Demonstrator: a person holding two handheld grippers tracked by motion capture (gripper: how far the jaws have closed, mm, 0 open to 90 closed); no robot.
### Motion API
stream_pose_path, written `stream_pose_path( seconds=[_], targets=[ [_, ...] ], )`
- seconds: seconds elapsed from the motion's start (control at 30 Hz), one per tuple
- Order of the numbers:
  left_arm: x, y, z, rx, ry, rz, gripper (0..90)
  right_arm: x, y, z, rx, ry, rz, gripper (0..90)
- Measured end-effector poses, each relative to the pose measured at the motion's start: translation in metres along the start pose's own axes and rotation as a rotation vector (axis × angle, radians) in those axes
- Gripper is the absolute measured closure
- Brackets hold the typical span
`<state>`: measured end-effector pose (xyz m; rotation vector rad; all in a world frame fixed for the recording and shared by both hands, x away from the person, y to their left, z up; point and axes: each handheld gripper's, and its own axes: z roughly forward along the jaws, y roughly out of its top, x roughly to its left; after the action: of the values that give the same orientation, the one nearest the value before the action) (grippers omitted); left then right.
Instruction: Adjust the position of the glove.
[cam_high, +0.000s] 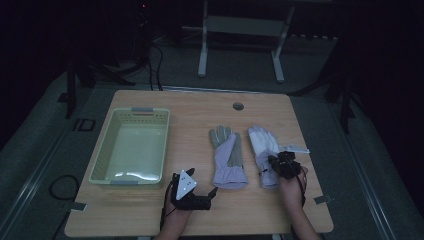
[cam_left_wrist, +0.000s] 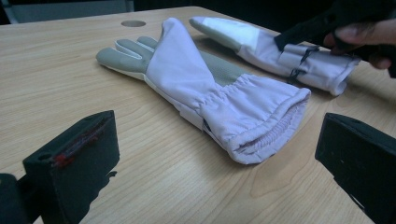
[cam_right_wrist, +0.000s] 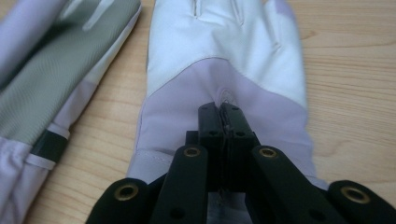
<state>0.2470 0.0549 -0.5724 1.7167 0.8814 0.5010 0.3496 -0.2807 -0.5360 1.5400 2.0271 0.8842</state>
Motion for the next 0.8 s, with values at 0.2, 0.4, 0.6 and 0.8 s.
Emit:
stream_pose_path(
  seconds=[0.2,0.4,0.6,0.8],
  targets=[
    [0.0,0.0,0.0,0.001,0.001,-0.001,0.0,0.001,0.0,-0.002,0.0,0.014,-0.029,81.8],
    [0.0,0.0,0.0,0.001,0.0,-0.001,0.0,-0.018,0.011,-0.016,-0.045,0.096,-0.078,64.4],
    [0.0,0.0,0.0,0.005,0.0,-0.005,0.0,-0.04,0.027,-0.013,0.01,0.233,-0.24,53.7],
    [0.001,0.0,0.0,0.005,0.0,-0.005,0.0,-0.044,0.029,0.011,0.067,0.295,-0.272,50.3]
  ],
)
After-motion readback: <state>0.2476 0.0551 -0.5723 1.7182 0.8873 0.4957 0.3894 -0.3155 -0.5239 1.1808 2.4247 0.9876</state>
